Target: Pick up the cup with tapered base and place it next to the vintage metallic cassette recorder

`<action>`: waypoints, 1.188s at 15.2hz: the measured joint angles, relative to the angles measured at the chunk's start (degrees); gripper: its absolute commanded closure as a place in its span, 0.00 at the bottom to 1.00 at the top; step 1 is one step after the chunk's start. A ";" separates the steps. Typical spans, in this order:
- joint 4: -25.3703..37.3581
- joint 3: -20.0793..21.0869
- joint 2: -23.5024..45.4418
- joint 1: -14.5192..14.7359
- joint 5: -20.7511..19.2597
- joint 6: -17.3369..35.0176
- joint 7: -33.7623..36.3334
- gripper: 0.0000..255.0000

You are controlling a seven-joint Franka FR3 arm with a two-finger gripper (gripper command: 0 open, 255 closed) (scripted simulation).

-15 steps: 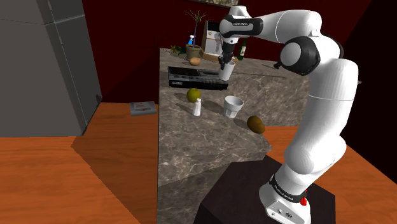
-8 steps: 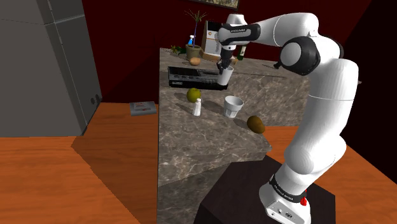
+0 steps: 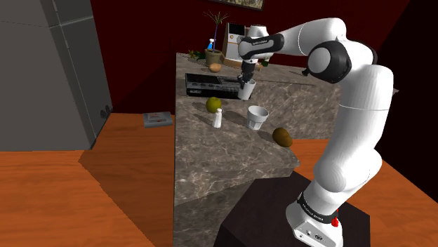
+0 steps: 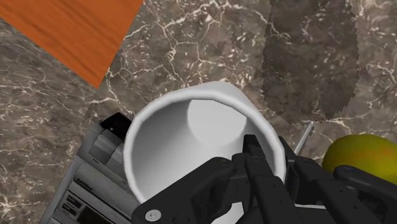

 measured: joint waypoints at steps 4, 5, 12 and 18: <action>-1.77 0.00 0.88 -0.04 0.00 2.64 0.16 1.00; -2.40 -0.01 1.00 -0.07 -0.01 3.39 0.16 1.00; -5.40 -0.01 2.65 -0.17 -0.02 8.04 0.38 1.00; -6.28 0.02 3.39 -0.13 -0.04 9.67 0.58 1.00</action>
